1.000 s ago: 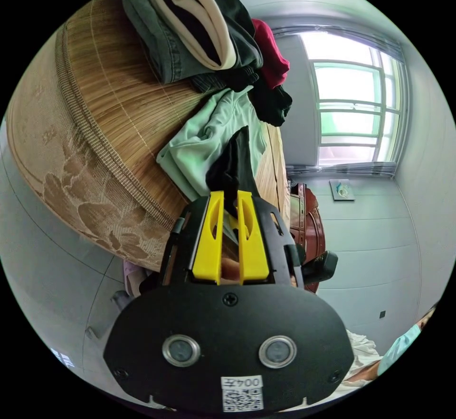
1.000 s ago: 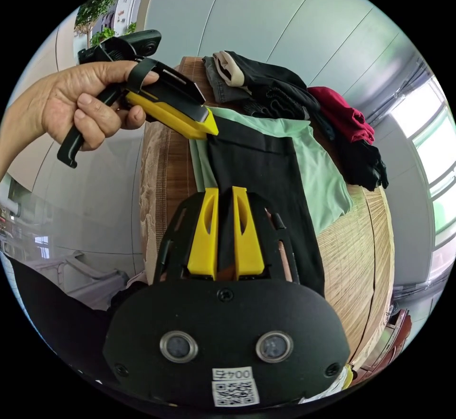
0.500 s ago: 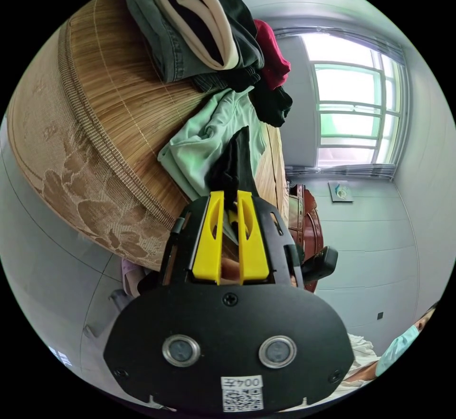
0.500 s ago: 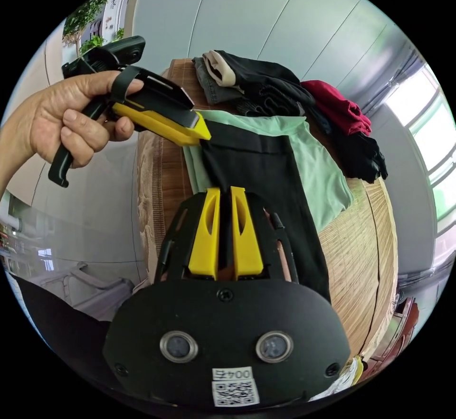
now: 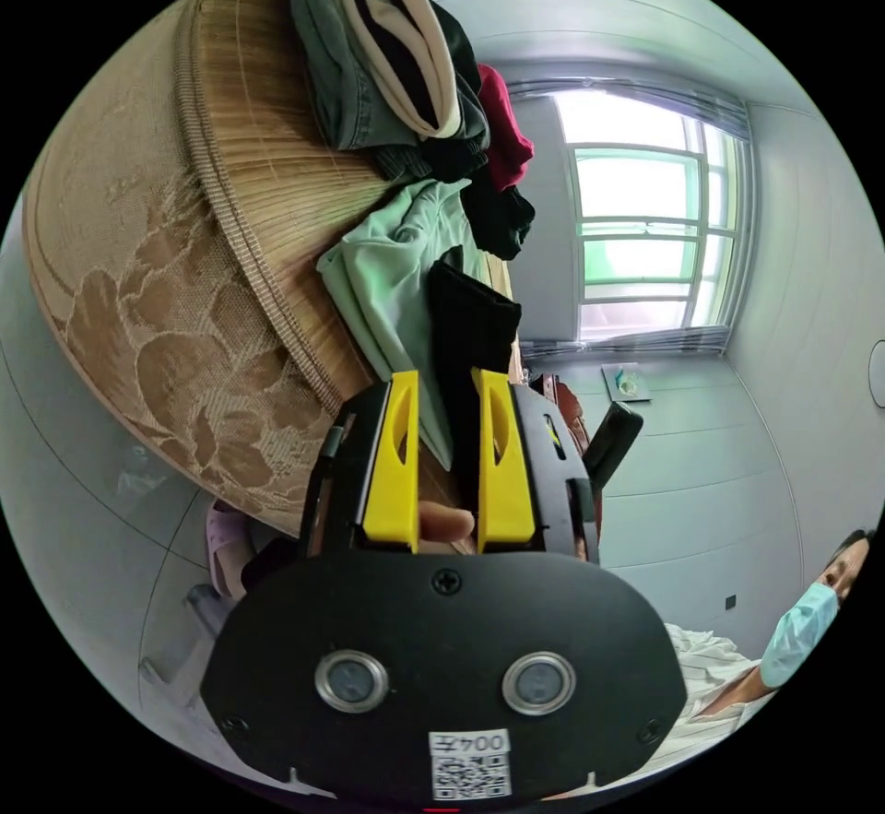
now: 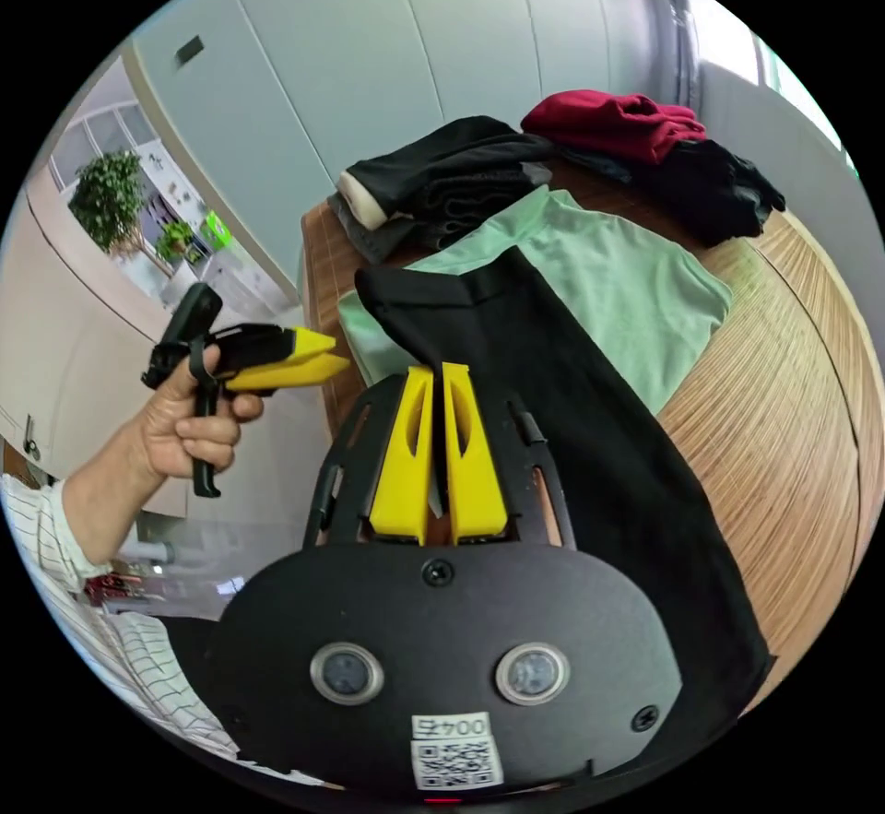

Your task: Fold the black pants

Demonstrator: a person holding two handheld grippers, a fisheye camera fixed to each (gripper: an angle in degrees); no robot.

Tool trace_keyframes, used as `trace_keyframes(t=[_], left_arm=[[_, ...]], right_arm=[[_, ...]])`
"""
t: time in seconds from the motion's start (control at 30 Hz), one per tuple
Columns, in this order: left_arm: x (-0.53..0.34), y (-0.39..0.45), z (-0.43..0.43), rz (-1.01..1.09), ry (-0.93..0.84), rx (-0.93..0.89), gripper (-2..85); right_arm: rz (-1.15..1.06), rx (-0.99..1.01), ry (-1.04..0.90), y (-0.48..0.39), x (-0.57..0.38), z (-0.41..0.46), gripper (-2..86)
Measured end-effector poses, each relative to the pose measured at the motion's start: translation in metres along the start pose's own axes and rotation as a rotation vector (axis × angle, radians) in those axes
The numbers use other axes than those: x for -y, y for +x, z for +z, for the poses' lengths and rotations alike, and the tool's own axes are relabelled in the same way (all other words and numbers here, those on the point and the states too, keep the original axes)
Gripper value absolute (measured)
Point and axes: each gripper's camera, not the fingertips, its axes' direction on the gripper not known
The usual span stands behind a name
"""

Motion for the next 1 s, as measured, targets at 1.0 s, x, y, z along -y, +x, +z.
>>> trace_keyframes(t=[1.0], left_arm=[[0.0, 0.089, 0.066, 0.317, 0.039, 0.077, 14.8]], right_arm=[[0.015, -0.005, 0.088, 0.025, -0.034, -0.049, 0.4]])
